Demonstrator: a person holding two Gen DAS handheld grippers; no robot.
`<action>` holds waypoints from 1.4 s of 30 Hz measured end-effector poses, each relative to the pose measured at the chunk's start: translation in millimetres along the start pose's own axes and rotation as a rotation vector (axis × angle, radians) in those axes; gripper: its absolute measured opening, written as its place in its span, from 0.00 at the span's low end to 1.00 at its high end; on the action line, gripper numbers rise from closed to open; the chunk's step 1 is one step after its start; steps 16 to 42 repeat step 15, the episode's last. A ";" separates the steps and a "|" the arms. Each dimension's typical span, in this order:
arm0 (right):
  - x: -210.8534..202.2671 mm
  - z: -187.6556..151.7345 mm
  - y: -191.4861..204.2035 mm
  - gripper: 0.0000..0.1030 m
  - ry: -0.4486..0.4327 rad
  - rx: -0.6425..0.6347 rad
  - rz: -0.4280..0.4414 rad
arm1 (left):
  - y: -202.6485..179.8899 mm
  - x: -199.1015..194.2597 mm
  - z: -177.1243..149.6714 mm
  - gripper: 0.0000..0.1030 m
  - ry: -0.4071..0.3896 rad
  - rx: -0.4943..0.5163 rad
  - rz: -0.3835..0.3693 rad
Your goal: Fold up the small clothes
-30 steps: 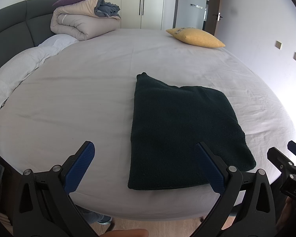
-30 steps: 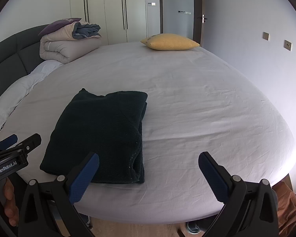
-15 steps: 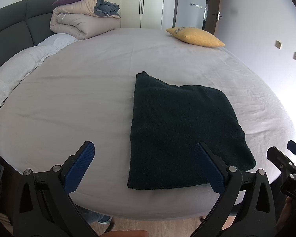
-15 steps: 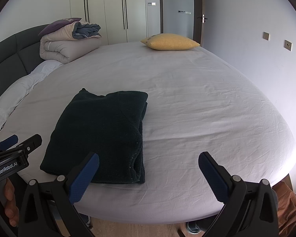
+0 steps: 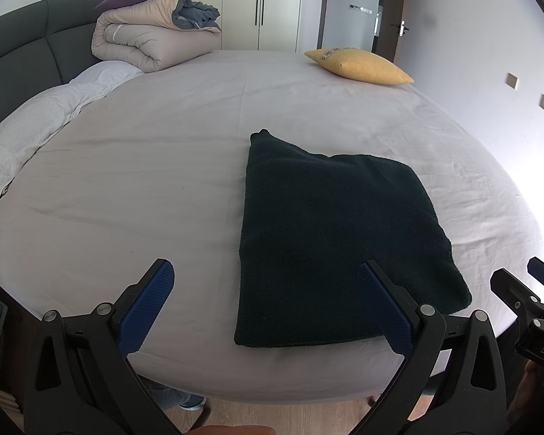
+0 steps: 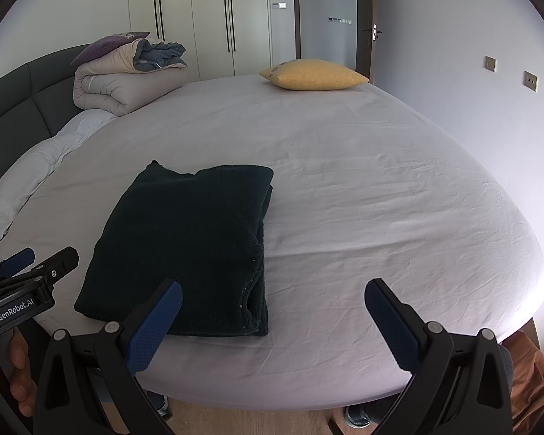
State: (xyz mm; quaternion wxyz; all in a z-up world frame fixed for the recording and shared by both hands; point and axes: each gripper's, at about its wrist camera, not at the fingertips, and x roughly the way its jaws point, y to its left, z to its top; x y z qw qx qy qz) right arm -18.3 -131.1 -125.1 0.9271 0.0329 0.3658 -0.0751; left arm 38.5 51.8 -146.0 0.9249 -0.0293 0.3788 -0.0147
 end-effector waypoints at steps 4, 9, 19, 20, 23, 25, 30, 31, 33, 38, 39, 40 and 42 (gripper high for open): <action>0.0 0.1 -0.2 1.00 0.000 0.000 0.000 | 1.5 1.5 0.1 1.00 0.002 0.000 0.000; 0.1 0.2 -0.2 1.00 0.001 0.001 0.001 | 3.4 2.3 -1.0 1.00 0.007 0.003 -0.002; 0.2 -2.1 1.8 1.00 0.004 0.007 0.000 | 2.9 0.2 -0.1 1.00 -0.013 0.024 0.017; 0.2 -2.1 1.8 1.00 0.004 0.007 0.000 | 2.9 0.2 -0.1 1.00 -0.013 0.024 0.017; 0.2 -2.1 1.8 1.00 0.004 0.007 0.000 | 2.9 0.2 -0.1 1.00 -0.013 0.024 0.017; 0.2 -2.1 1.8 1.00 0.004 0.007 0.000 | 2.9 0.2 -0.1 1.00 -0.013 0.024 0.017; 0.2 -2.1 1.8 1.00 0.004 0.007 0.000 | 2.9 0.2 -0.1 1.00 -0.013 0.024 0.017; 0.2 -2.1 1.8 1.00 0.004 0.007 0.000 | 2.9 0.2 -0.1 1.00 -0.013 0.024 0.017; 0.2 -2.1 1.8 1.00 0.004 0.007 0.000 | 2.9 0.2 -0.1 1.00 -0.013 0.024 0.017; 0.2 -2.1 1.8 1.00 0.004 0.007 0.000 | 2.9 0.2 -0.1 1.00 -0.013 0.024 0.017; 0.2 -2.1 1.8 1.00 0.004 0.007 0.000 | 2.9 0.2 -0.1 1.00 -0.013 0.024 0.017; 0.2 -2.1 1.8 1.00 0.004 0.007 0.000 | 2.9 0.2 -0.1 1.00 -0.013 0.024 0.017; 0.2 -2.1 1.8 1.00 0.004 0.007 0.000 | 2.9 0.2 -0.1 1.00 -0.013 0.024 0.017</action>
